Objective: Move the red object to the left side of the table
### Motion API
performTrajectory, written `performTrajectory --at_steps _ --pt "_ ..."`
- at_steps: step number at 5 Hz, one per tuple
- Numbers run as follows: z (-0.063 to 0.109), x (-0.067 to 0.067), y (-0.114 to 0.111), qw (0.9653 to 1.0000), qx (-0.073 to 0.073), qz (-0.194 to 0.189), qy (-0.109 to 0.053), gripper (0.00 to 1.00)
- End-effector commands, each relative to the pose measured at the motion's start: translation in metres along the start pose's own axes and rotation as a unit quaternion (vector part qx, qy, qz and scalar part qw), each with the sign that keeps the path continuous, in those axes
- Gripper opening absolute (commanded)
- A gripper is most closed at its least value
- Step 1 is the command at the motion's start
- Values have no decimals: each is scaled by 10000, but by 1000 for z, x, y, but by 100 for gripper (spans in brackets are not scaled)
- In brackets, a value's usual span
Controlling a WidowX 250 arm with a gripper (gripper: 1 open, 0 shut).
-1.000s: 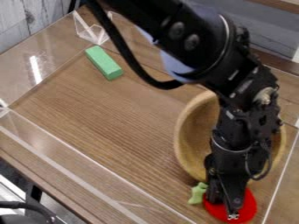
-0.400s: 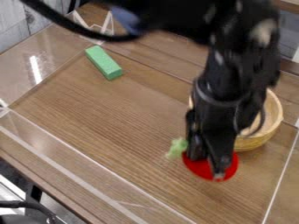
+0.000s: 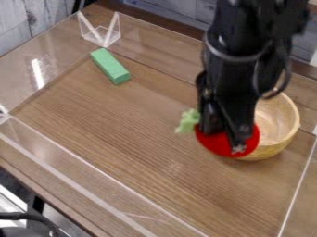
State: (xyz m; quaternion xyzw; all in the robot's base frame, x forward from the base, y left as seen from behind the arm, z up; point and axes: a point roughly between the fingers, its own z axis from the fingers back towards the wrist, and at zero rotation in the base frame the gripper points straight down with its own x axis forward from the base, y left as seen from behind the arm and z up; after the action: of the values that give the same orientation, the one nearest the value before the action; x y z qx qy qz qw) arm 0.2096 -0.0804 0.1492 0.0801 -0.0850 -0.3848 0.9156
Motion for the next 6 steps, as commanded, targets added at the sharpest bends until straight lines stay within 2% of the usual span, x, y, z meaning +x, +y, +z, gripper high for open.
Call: performTrajectory --at_steps 1,2,4,6 --pt "19 1 8 9995 135 97 -278 0" --pt "21 -6 5 9994 123 82 -322 0" --pt "18 -23 -9 9993 -18 -3 -384 0" --pt "22 -32 -4 9987 -90 148 -486 0"
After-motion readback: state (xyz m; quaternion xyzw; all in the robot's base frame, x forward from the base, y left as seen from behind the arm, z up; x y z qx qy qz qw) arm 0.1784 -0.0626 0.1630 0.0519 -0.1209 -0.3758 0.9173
